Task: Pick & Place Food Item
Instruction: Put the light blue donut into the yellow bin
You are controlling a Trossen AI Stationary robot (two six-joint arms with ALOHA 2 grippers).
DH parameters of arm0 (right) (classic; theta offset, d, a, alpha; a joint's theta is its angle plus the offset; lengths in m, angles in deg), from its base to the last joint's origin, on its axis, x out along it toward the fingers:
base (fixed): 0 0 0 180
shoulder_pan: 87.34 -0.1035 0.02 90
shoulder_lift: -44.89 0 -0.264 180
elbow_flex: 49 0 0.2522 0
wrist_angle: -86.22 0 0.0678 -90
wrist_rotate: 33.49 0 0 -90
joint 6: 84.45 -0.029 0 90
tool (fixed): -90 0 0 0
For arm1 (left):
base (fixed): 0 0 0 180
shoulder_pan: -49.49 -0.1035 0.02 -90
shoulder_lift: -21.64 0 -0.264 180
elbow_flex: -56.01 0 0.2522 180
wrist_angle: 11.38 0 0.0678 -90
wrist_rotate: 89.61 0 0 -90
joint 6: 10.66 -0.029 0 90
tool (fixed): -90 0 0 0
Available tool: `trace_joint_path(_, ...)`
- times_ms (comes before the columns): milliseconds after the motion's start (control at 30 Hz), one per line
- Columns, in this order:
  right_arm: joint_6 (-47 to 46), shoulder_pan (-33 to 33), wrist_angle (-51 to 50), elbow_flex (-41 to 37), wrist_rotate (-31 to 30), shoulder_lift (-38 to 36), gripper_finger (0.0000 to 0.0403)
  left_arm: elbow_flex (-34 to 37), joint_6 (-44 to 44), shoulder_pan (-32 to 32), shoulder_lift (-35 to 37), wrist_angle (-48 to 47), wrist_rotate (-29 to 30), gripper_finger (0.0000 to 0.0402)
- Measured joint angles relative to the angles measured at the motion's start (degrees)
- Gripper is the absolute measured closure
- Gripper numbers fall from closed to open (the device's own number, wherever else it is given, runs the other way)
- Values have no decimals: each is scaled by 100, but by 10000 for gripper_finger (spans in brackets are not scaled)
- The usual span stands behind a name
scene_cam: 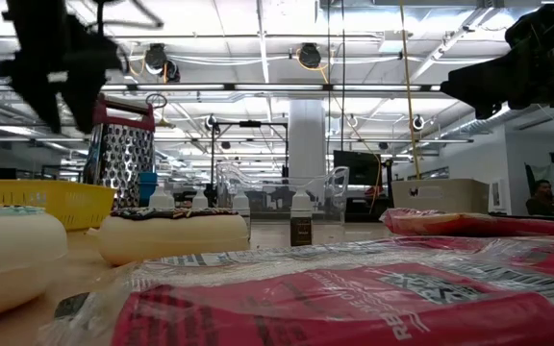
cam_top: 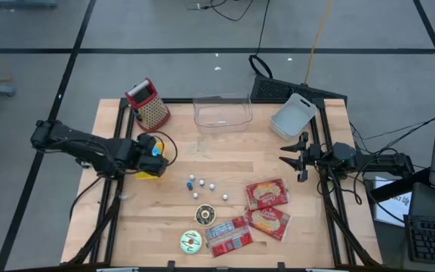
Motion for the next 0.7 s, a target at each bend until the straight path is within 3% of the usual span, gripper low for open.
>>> trace_joint_path(167, -2, 0, 0, -1, 0, 1, 248, -269, -1078, 517, 208, 1281, 906, 99)
trace_joint_path(400, -1, 0, 0, 0, 0, 0, 248, -249, -2081, 907, 116, 2636, 1046, 105)
trace_joint_path(467, 0, 0, 0, -1, 0, 1, 248, -249, -2097, 943, -33, 2786, 921, 105)
trace_joint_path(700, -2, 0, 0, -1, 0, 1, 248, -242, -2789, 981, -669, 3703, -356, 103)
